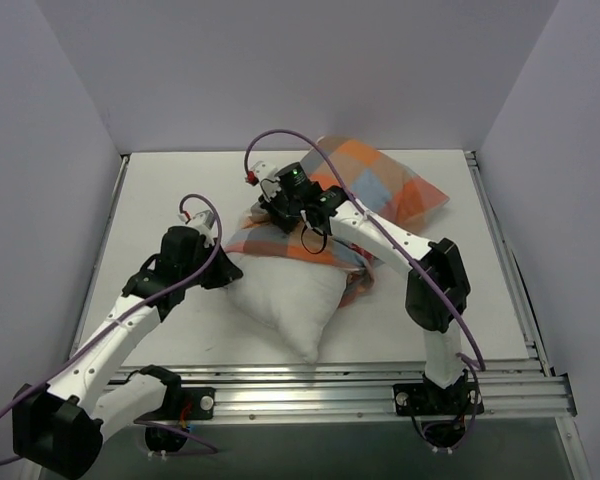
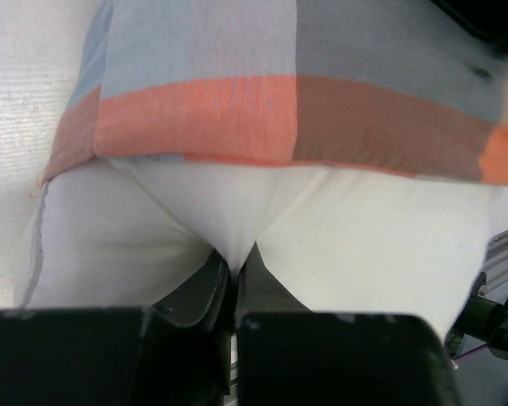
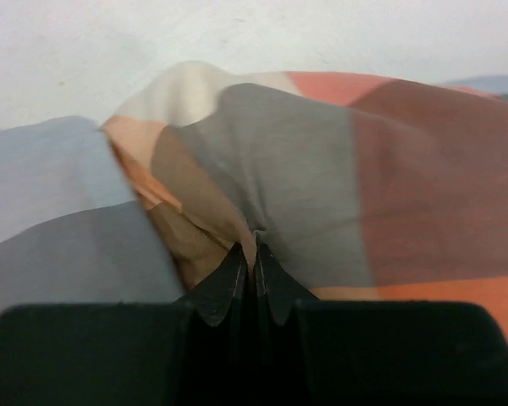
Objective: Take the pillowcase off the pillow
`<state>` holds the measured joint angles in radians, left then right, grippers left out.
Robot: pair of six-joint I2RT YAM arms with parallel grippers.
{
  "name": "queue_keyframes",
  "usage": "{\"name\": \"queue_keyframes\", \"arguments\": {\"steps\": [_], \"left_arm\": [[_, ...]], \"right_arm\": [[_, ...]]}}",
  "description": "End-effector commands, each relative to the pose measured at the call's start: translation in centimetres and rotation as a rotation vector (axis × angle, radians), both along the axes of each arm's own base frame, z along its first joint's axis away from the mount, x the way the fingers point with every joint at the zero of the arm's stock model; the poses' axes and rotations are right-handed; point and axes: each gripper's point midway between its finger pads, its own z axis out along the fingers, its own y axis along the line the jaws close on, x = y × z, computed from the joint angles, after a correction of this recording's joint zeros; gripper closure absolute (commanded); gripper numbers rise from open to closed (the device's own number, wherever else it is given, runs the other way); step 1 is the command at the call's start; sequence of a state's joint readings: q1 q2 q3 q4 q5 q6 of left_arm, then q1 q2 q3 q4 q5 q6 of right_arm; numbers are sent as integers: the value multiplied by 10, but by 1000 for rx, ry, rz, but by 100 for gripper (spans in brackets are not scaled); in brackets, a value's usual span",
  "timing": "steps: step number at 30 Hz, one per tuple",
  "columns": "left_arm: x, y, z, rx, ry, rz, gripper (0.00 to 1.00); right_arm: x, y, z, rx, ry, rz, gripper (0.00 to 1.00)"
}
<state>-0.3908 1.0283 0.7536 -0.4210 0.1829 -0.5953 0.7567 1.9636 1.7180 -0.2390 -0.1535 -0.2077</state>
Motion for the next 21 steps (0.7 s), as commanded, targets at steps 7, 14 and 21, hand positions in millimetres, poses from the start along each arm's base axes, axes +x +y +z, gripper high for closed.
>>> {"name": "queue_keyframes", "arguments": {"steps": [7, 14, 21], "left_arm": [[-51, 41, 95, 18, -148, 77, 98], [-97, 73, 119, 45, -169, 142, 98], [-57, 73, 104, 81, -209, 212, 98]], "right_arm": [[130, -280, 59, 68, -120, -946, 100], [127, -415, 68, 126, -127, -1344, 100], [130, -301, 58, 262, -28, -999, 100]]}}
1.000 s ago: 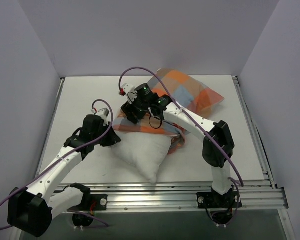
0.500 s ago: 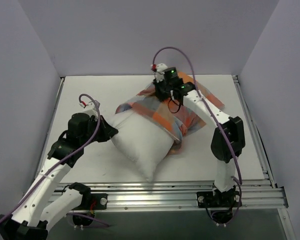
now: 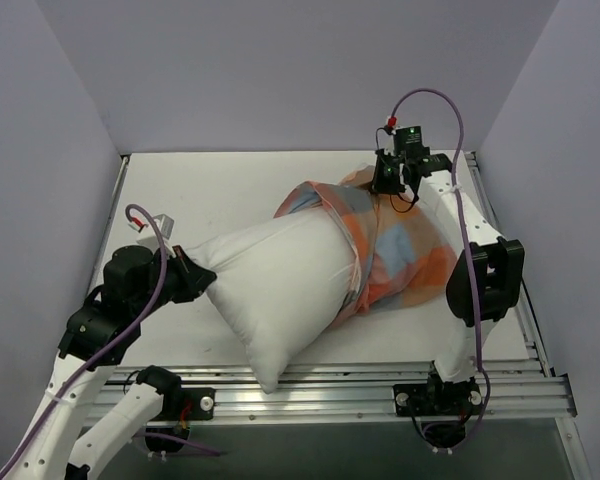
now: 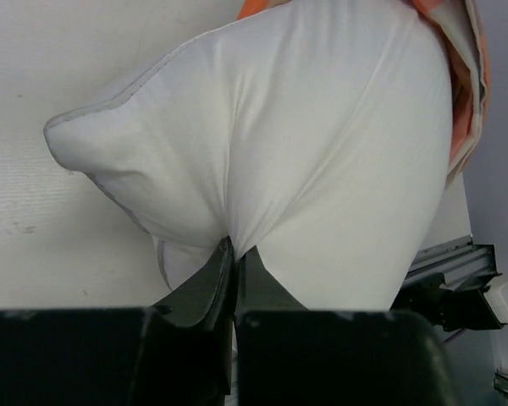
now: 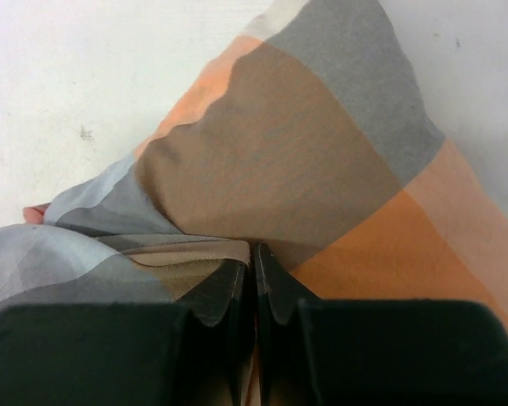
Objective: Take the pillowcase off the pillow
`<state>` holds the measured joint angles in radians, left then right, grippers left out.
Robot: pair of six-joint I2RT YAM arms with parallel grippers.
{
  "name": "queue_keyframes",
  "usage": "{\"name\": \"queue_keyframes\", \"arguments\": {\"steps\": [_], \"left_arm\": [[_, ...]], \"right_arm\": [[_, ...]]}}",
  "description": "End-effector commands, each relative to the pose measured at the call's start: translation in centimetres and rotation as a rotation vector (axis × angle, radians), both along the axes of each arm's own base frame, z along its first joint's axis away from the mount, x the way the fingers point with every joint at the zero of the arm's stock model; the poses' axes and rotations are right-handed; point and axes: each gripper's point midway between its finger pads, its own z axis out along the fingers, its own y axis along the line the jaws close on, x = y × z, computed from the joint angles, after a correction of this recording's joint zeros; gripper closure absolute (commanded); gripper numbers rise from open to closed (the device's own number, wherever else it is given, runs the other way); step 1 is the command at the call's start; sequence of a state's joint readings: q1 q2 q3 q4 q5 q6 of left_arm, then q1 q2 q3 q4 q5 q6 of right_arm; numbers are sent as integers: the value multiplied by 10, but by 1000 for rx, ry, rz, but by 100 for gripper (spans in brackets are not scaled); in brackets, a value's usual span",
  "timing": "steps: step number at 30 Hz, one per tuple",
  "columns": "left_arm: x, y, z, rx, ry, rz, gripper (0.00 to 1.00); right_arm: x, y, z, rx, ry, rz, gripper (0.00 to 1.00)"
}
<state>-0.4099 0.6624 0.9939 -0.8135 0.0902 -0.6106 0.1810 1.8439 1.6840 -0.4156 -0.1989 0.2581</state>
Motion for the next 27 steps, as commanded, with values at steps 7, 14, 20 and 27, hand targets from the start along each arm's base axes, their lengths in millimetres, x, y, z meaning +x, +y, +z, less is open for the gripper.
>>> {"name": "queue_keyframes", "arguments": {"steps": [7, 14, 20, 27], "left_arm": [[73, 14, 23, 203, -92, 93, 35], [60, -27, 57, 149, -128, -137, 6], [20, -92, 27, 255, -152, -329, 6], [21, -123, -43, 526, -117, -366, 6]], "right_arm": [[10, 26, 68, -40, -299, 16, 52], [-50, 14, 106, -5, -362, 8, 19], [-112, 16, 77, 63, -312, 31, 18], [-172, 32, 31, 95, -202, 94, 18]]}}
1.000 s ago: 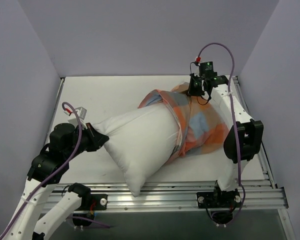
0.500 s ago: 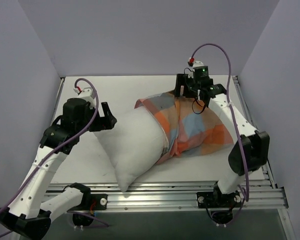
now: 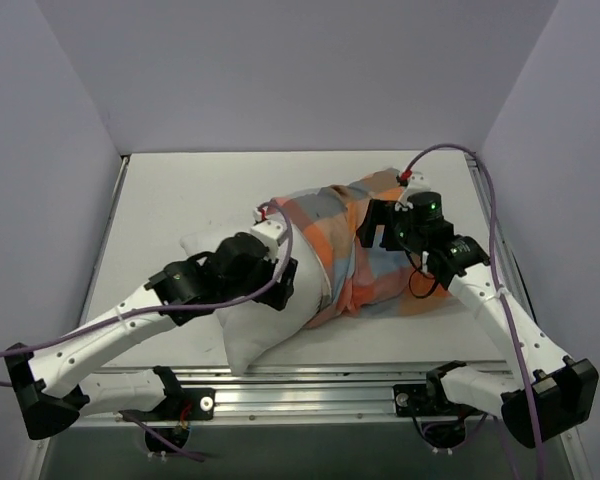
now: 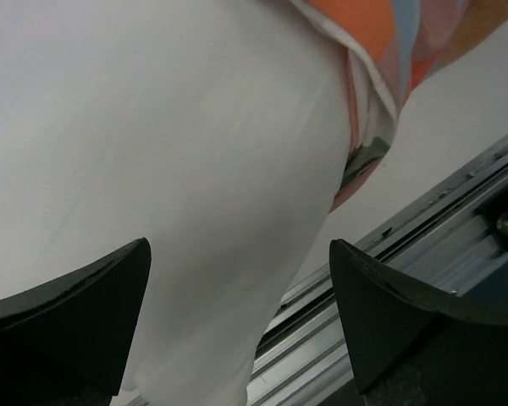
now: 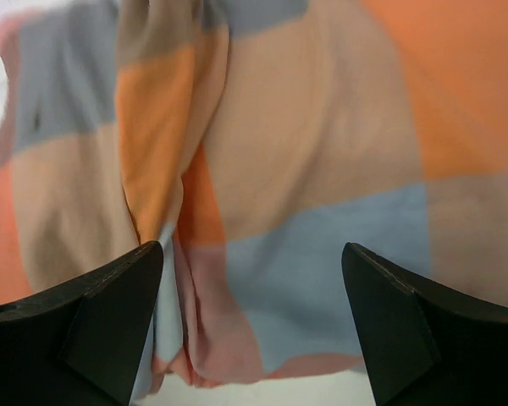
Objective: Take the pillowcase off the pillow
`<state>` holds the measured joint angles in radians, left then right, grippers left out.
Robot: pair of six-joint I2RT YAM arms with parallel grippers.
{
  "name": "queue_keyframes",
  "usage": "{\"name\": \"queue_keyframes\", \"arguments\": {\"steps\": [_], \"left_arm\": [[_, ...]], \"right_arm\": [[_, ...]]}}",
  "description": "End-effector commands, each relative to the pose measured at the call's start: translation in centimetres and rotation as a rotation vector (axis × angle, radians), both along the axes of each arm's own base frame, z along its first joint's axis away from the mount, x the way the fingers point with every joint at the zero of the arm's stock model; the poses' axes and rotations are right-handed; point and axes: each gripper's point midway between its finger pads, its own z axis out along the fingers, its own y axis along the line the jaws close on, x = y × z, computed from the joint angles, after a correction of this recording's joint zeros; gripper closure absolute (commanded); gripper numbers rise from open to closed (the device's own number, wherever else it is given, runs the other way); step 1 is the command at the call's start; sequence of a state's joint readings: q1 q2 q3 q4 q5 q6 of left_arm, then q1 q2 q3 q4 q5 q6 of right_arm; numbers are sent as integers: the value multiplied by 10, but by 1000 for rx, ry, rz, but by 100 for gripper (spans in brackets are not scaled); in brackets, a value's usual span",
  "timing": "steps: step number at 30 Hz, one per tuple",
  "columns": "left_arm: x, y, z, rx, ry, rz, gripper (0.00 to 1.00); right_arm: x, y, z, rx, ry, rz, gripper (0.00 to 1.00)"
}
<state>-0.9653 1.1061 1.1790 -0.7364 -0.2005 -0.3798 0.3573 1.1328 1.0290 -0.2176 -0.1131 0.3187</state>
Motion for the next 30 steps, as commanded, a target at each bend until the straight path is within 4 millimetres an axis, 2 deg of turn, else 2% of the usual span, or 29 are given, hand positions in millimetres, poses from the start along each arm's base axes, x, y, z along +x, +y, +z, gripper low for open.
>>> {"name": "queue_keyframes", "arguments": {"steps": [1, 2, 4, 11, 13, 15, 17, 18, 20, 21, 23, 24, 27, 28, 29, 30], "left_arm": [[19, -4, -24, 130, -72, 57, 6], [20, -5, -32, 141, -49, 73, 6], [24, -9, -49, 163, -20, 107, 6], [31, -12, -98, 188, 55, 184, 0], [32, -17, -109, 163, 95, 191, 9], [35, -12, -121, 149, 135, 218, 27], [37, -14, -122, 106, 161, 231, 43], [39, -10, -123, 100, 167, 244, 63], [42, -9, -117, 80, 161, 252, 83], [45, -8, -108, 61, 148, 262, 97], [47, -5, -98, 51, 137, 270, 98], [50, 0, -89, 36, 124, 282, 98], [55, 10, -59, 1, 83, 296, 98], [61, 20, -49, -4, 69, 321, 98], [64, 26, -42, -10, 57, 333, 98], [66, 36, -28, -30, 32, 348, 98]], "right_arm": [[-27, 14, -14, 34, 51, 38, 18], [-34, 16, -24, 36, 75, 34, 18], [-44, 25, -28, 43, 85, 62, 18], [-59, 41, -50, 20, 122, 87, 17], [-60, 44, -64, 9, 148, 85, 17], [-64, 51, -72, 4, 161, 102, 17], [-65, 53, -84, -11, 176, 97, 17], [-67, 55, -88, -21, 180, 101, 19], [-65, 50, -101, -65, 192, 69, 24], [-64, 49, -107, -81, 200, 63, 34], [-62, 44, -114, -111, 198, 45, 50], [-60, 43, -119, -126, 201, 39, 69], [-50, 33, -117, -184, 183, -6, 100], [-44, 27, -115, -205, 176, -34, 100], [-34, 20, -105, -224, 145, -76, 100], [-31, 11, -105, -261, 154, -97, 100]]}}
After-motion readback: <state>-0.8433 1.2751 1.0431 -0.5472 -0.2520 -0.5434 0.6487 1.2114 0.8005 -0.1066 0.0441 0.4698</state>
